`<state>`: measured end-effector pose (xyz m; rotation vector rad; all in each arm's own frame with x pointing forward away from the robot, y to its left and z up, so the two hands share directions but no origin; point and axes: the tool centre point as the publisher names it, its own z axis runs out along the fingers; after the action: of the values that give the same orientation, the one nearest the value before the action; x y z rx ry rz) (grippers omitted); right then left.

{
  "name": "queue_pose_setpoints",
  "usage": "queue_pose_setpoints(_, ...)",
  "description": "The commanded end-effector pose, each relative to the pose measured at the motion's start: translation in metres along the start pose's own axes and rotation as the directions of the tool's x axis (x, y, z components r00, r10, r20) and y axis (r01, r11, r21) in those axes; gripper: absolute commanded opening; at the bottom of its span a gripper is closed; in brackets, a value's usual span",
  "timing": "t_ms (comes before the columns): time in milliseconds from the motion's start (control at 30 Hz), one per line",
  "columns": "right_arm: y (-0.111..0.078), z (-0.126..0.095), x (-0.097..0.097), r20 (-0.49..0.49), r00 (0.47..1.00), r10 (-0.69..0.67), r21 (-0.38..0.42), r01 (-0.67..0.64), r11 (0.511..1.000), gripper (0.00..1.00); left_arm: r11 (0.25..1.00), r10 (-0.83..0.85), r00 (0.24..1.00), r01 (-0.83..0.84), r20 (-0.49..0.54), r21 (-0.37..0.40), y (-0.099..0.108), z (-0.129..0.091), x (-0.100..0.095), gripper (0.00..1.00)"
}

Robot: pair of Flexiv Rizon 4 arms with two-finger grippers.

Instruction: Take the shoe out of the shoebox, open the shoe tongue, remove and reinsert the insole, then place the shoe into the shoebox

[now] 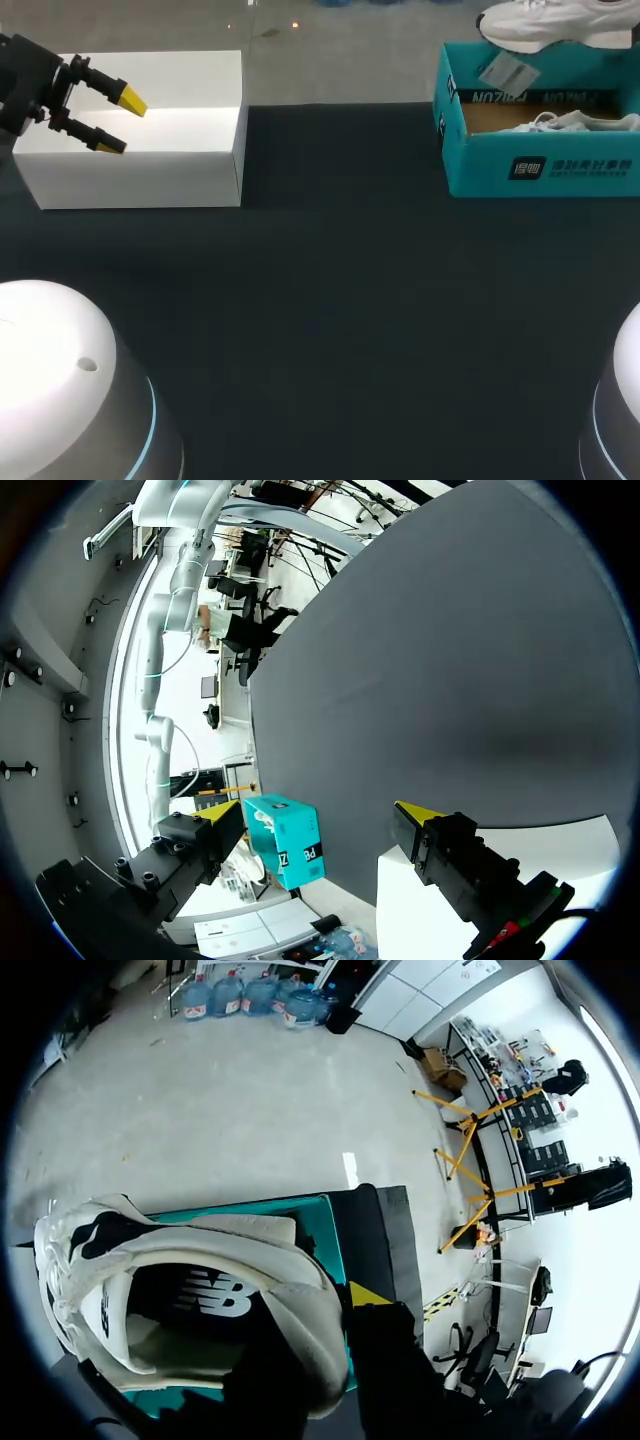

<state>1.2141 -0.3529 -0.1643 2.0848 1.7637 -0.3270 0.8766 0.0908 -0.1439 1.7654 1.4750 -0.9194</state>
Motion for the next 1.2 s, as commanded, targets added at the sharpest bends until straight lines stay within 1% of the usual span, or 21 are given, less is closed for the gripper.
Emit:
queue_pose_setpoints(33, -0.024, 0.004, 0.000, -0.019, 1.000, -0.016, -0.047, 0.015, 0.999, 0.00, 1.000, 0.000, 1.000, 0.000, -0.004, 0.000, 0.000, 0.000, -0.001, 1.00)
queue_pose_setpoints(133, -0.033, 0.007, 0.004, -0.016, 0.999, -0.037, -0.055, 0.036, 0.998, 0.00, 1.000, 0.000, 1.000, 0.000, -0.004, 0.000, 0.000, 0.000, -0.001, 1.00)
queue_pose_setpoints(200, -0.039, 0.011, 0.006, 0.005, 0.999, -0.048, -0.057, 0.048, 0.997, 0.00, 1.000, 0.000, 1.000, 0.000, -0.004, 0.000, 0.000, 0.000, -0.001, 1.00)
queue_pose_setpoints(333, -0.046, 0.027, 0.015, 0.023, 0.998, -0.059, -0.047, 0.060, 0.997, 0.00, 1.000, 0.000, 1.000, 0.000, -0.004, 0.000, 0.000, 0.000, -0.001, 1.00)
queue_pose_setpoints(367, -0.047, 0.031, 0.018, 0.042, 0.997, -0.059, -0.048, 0.061, 0.997, 0.00, 1.000, 0.000, 1.000, 0.000, -0.004, 0.000, 0.000, 0.000, -0.001, 1.00)
queue_pose_setpoints(500, -0.047, 0.045, 0.027, 0.069, 0.995, -0.066, -0.079, 0.071, 0.994, 0.00, 1.000, 0.000, 1.000, 0.000, -0.004, 0.000, 0.000, 0.000, -0.001, 1.00)
queue_pose_setpoints(600, -0.046, 0.053, 0.030, 0.060, 0.996, -0.060, -0.076, 0.065, 0.995, 0.00, 1.000, 0.000, 1.000, 0.000, -0.004, 0.000, 0.000, 0.000, -0.001, 1.00)
queue_pose_setpoints(700, -0.044, 0.059, 0.035, 0.073, 0.995, -0.061, -0.094, 0.068, 0.993, 0.00, 1.000, 0.000, 1.000, 0.000, -0.004, 0.000, 0.000, 0.000, -0.001, 1.00)
queue_pose_setpoints(833, -0.041, 0.070, 0.036, 0.080, 0.995, -0.052, -0.067, 0.057, 0.996, 0.00, 1.000, 0.000, 1.000, 0.000, -0.004, 0.000, 0.000, 0.000, -0.001, 1.00)
queue_pose_setpoints(900, -0.040, 0.072, 0.036, 0.080, 0.995, -0.058, -0.039, 0.061, 0.997, 0.00, 1.000, 0.000, 1.000, 0.000, -0.004, 0.000, 0.000, 0.000, -0.001, 1.00)
queue_pose_setpoints(1200, -0.040, 0.072, 0.036, 0.080, 0.995, -0.058, -0.039, 0.061, 0.997, 0.00, 1.000, 0.000, 1.000, 0.000, -0.004, 0.000, 0.000, 0.000, -0.001, 1.00)
